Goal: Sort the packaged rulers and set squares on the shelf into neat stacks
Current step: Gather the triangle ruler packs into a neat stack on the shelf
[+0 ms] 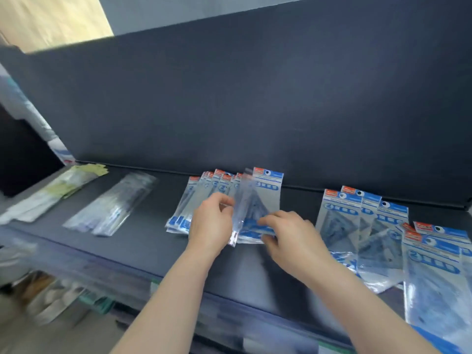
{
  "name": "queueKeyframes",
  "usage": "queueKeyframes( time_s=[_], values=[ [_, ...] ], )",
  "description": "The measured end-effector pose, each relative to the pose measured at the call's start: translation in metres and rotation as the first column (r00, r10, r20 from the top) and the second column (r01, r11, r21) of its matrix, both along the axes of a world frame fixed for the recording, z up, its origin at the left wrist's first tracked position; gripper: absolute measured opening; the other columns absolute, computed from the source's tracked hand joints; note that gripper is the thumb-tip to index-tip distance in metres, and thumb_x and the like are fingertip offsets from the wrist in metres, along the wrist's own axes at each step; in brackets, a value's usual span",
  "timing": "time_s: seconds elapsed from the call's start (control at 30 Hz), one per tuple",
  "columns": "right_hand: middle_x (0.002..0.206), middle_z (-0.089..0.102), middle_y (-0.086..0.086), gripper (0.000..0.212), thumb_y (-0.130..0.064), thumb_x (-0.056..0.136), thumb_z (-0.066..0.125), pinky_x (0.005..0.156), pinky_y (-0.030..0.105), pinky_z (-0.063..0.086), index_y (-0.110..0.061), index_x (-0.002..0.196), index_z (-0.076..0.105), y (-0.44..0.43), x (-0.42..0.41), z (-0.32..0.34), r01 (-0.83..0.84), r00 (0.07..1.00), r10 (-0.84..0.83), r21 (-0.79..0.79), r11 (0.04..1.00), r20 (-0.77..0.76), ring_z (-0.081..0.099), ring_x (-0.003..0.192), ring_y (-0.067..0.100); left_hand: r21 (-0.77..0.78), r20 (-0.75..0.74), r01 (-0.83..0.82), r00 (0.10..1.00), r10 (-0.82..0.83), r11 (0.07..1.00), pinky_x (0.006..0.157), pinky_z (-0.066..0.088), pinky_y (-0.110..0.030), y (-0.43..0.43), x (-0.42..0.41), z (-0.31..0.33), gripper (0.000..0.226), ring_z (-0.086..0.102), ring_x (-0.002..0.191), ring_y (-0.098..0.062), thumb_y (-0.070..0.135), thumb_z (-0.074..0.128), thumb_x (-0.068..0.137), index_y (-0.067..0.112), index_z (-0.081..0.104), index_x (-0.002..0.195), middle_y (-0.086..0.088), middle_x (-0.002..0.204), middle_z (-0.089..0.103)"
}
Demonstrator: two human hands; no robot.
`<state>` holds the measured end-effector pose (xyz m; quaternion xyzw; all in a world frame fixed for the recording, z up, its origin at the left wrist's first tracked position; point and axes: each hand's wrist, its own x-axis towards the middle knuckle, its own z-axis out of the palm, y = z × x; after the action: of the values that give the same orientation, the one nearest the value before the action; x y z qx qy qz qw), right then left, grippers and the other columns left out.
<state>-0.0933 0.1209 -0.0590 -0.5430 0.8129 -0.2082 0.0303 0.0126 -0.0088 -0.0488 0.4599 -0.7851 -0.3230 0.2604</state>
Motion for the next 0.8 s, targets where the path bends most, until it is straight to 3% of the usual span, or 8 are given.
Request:
queueKeyframes(
  time_s=[0.2, 0.33, 0.47, 0.6, 0.67, 0.8],
  values=[
    [0.121, 0.058, -0.006, 0.028, -0.026, 0.093, 0.052, 0.089, 0.037, 0.046, -0.027, 0.12, 0.061, -0.086, 0.055, 0.007, -0.08, 0.996, 0.08, 0.002, 0.997, -0.028, 0.05, 0.116, 0.022, -0.05, 0.045, -0.2, 0.978, 0.203, 0.978, 0.081, 0.051, -0.035, -0.094, 0.097, 0.008, 0.023, 0.061, 0.092, -0.021, 0.014, 0.049, 0.092, 0.03, 0.066, 0.096, 0.005, 0.101, 0.069],
    [0.124, 0.057, -0.009, 0.031, -0.027, 0.094, 0.051, 0.091, 0.036, 0.044, -0.031, 0.123, 0.059, -0.144, 0.107, 0.001, -0.134, 0.99, 0.134, 0.001, 0.991, -0.042, 0.048, 0.118, 0.021, -0.06, 0.162, -0.22, 0.96, 0.227, 0.974, 0.075, 0.049, -0.034, -0.149, 0.148, 0.007, 0.025, 0.061, 0.085, -0.019, 0.016, 0.045, 0.095, 0.031, 0.064, 0.1, 0.006, 0.099, 0.067],
    [0.133, 0.052, -0.012, 0.034, -0.029, 0.095, 0.05, 0.095, 0.032, 0.039, -0.033, 0.128, 0.055, -0.189, 0.148, -0.002, -0.168, 0.984, 0.167, -0.003, 0.986, -0.053, 0.043, 0.125, 0.017, -0.077, 0.251, -0.162, 0.952, 0.177, 0.984, 0.077, 0.048, -0.032, -0.191, 0.173, -0.003, 0.021, 0.06, 0.094, -0.022, 0.02, 0.046, 0.095, 0.031, 0.063, 0.103, 0.004, 0.107, 0.067],
    [0.132, 0.052, -0.012, 0.032, -0.028, 0.095, 0.051, 0.094, 0.032, 0.038, -0.033, 0.126, 0.057, -0.202, 0.158, -0.003, -0.114, 0.993, 0.113, -0.024, 0.993, -0.036, 0.041, 0.127, 0.016, -0.168, 0.426, -0.073, 0.894, 0.14, 0.983, 0.083, 0.041, -0.034, -0.215, 0.178, -0.001, 0.023, 0.046, 0.119, -0.025, 0.031, 0.052, 0.096, 0.033, 0.063, 0.115, -0.002, 0.127, 0.052],
    [0.131, 0.053, -0.013, 0.032, -0.026, 0.094, 0.051, 0.093, 0.032, 0.037, -0.032, 0.126, 0.058, -0.197, 0.153, -0.005, -0.066, 0.997, 0.064, -0.04, 0.997, -0.039, 0.041, 0.127, 0.015, -0.22, 0.416, -0.001, 0.904, 0.095, 0.975, 0.087, 0.04, -0.035, -0.214, 0.167, 0.001, 0.025, 0.041, 0.123, -0.026, 0.032, 0.054, 0.096, 0.033, 0.062, 0.119, -0.001, 0.129, 0.051],
    [0.121, 0.06, -0.008, 0.033, -0.02, 0.088, 0.058, 0.087, 0.036, 0.042, -0.026, 0.121, 0.062, -0.173, 0.137, -0.007, 0.083, 0.992, -0.092, -0.101, 0.991, -0.082, 0.049, 0.12, 0.02, -0.136, 0.288, 0.22, 0.942, -0.174, 0.966, 0.089, 0.047, -0.036, -0.19, 0.123, 0.003, 0.02, 0.054, 0.111, -0.02, 0.031, 0.058, 0.093, 0.033, 0.065, 0.111, 0.003, 0.117, 0.059]
  ],
)
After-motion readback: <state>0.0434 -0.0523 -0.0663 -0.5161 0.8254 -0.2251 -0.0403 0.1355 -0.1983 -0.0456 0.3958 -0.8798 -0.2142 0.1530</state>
